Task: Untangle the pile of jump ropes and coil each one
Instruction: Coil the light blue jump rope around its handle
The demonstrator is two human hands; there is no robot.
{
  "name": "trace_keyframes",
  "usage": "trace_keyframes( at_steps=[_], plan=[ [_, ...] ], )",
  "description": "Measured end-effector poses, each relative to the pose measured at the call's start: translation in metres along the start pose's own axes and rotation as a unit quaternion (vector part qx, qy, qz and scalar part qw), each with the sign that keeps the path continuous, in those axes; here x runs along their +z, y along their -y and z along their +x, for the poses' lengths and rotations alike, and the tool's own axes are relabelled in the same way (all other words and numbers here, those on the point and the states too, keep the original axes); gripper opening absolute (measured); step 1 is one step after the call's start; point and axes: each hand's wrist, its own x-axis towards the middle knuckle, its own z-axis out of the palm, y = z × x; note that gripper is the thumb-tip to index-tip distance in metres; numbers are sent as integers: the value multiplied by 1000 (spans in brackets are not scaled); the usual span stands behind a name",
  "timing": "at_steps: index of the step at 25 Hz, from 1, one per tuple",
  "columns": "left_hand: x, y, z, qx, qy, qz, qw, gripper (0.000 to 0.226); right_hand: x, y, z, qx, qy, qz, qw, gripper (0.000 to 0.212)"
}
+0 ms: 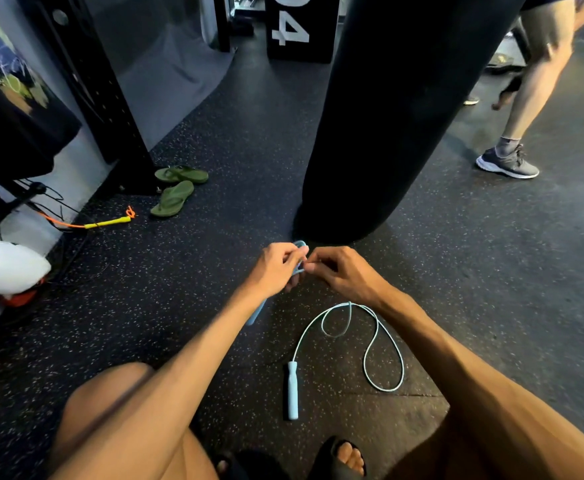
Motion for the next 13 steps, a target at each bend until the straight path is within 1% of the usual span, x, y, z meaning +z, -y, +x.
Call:
trace_keyframes(
  at_steps=[2, 3, 4, 6, 9, 11, 13],
  plan=[
    [2, 2, 2, -30, 44, 56, 997, 43, -4, -3, 1, 8, -31, 20, 999, 17],
    [2, 3, 3, -51, 67, 66, 994, 45, -6, -4, 1, 12, -45, 40, 998, 16],
    [3, 2, 4, -72, 93, 46, 992, 45, -9, -6, 1, 17, -57, 64, 996, 16],
    [3, -3, 2, -111, 145, -67, 981, 45, -13, -11, 3, 29, -78, 103, 991, 16],
    [-6, -10, -1, -114, 195, -217, 950, 46, -14, -23, 4, 65, -102, 122, 985, 18],
    [-13, -11, 0, -110, 218, -325, 914, 44, -12, -28, 5, 96, -106, 147, 979, 18],
    [-18, -13, 2, -113, 212, -424, 873, 43, -7, -30, 7, 121, -108, 181, 970, 14]
  ],
)
